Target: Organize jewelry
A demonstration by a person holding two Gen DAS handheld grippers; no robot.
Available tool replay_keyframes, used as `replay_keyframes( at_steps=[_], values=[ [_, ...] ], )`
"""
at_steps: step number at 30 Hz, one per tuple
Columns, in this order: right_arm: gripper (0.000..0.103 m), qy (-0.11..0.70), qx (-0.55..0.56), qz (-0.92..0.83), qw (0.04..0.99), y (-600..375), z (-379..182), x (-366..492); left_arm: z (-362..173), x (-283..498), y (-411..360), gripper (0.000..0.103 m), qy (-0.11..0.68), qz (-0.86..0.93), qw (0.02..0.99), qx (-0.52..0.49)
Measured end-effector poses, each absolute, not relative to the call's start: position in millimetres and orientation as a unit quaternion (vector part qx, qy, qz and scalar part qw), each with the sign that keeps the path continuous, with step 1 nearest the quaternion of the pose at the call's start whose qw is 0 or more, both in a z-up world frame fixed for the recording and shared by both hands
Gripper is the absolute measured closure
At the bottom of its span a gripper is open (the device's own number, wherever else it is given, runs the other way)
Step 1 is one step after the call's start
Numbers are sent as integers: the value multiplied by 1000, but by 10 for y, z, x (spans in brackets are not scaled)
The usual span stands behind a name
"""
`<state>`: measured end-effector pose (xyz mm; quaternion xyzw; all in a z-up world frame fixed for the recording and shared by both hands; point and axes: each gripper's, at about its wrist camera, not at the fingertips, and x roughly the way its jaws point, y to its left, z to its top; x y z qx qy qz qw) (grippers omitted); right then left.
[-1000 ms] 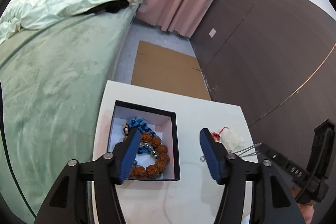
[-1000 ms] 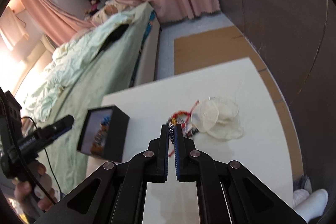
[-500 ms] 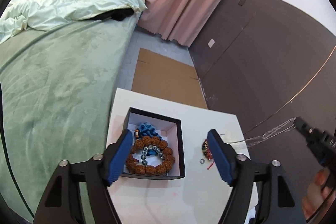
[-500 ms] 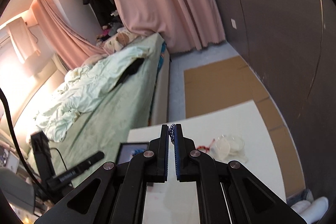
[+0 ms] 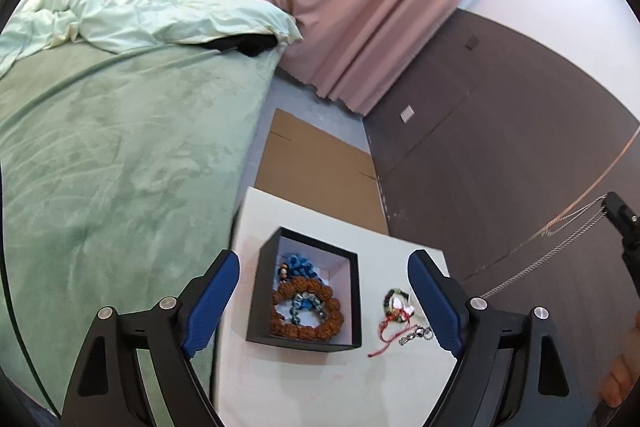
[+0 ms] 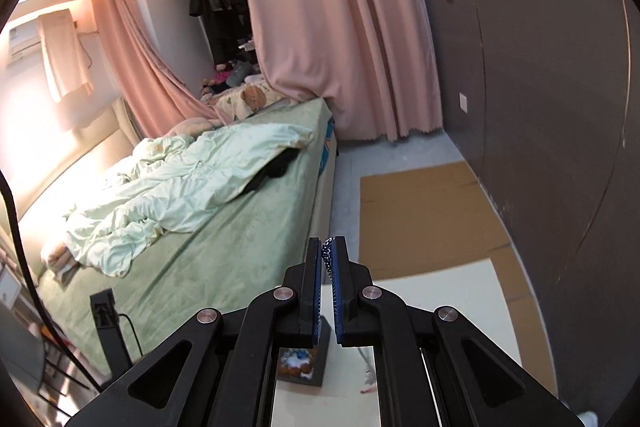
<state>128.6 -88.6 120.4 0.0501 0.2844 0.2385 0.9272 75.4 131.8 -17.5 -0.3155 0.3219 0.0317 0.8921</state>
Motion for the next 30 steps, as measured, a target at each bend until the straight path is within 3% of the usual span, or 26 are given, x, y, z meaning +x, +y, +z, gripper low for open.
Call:
replay_keyframes(
  at_steps=[9,15,30],
  values=[
    [97,264,40,272,925,-450,1407,1213,-147,635,1532,10,311,33,889,-334],
    [97,271,44,284,919,-198,1276,1337,-159,559,1664,1,304,45,887,-345],
    [97,294,44,325,898,267,1099,1465,-217,558,1843,1,304,49,875,-373]
  ],
)
